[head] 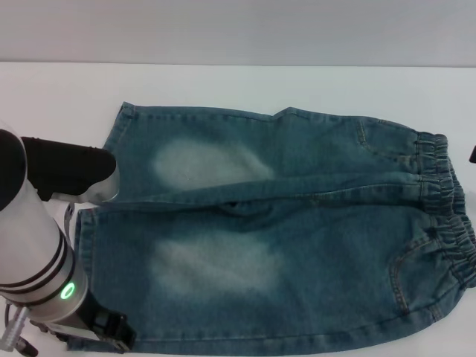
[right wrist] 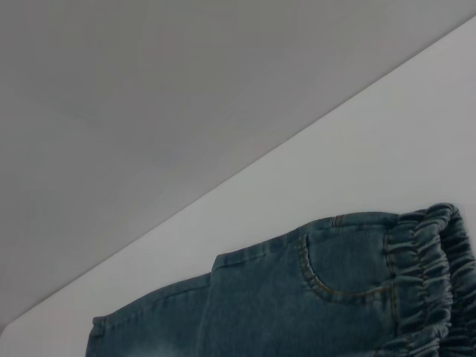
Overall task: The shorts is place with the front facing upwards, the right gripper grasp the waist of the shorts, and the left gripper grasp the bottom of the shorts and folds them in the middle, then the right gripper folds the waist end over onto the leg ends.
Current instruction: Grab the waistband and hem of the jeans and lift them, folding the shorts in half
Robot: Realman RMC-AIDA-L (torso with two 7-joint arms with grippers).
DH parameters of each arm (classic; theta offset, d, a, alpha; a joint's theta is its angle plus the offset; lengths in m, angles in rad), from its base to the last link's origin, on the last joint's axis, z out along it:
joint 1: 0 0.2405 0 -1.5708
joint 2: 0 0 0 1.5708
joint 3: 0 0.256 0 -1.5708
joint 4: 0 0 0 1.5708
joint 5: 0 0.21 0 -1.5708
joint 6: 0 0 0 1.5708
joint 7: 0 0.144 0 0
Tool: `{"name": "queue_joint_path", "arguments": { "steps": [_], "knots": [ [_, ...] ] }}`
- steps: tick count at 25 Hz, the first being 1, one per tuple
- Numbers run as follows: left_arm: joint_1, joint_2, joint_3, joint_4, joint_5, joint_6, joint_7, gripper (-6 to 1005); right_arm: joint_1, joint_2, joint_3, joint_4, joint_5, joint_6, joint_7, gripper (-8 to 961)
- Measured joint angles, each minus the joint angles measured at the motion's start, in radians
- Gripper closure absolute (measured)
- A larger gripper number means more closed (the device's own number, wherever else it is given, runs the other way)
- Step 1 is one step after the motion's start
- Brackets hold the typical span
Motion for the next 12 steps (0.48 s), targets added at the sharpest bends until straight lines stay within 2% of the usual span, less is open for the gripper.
{"name": "queue_joint_path", "arguments": {
  "steps": [12],
  "knots": [
    [-0.002,-0.002,0.0,-0.012,-0.014,0.003,0.001,226,0.002,0.0,0.0,0.0,0.0,0.0,0.0,245]
  ]
}}
